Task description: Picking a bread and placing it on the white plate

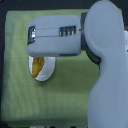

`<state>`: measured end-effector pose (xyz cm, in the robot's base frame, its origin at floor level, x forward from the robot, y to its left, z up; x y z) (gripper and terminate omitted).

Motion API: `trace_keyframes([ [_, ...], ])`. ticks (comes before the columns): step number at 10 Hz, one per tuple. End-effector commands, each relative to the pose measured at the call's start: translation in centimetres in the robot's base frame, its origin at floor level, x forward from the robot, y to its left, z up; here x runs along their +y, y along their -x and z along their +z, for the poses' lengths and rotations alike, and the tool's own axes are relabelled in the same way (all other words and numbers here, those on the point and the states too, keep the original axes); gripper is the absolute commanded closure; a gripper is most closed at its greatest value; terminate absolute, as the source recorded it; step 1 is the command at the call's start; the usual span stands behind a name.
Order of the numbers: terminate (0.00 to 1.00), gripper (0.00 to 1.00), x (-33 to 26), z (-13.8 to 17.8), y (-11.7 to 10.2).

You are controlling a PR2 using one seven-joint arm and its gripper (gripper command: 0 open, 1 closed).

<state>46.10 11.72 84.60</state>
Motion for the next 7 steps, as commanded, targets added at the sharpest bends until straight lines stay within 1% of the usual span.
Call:
trace_keyframes([
  [1,0.0,1.0,1.4,-0.9,-0.5],
  [3,0.0,1.0,1.1,-1.3,-0.5],
  [4,0.0,0.0,1.0,-1.5,-0.4],
  [7,0.0,0.0,1.4,-1.9,-0.2],
])
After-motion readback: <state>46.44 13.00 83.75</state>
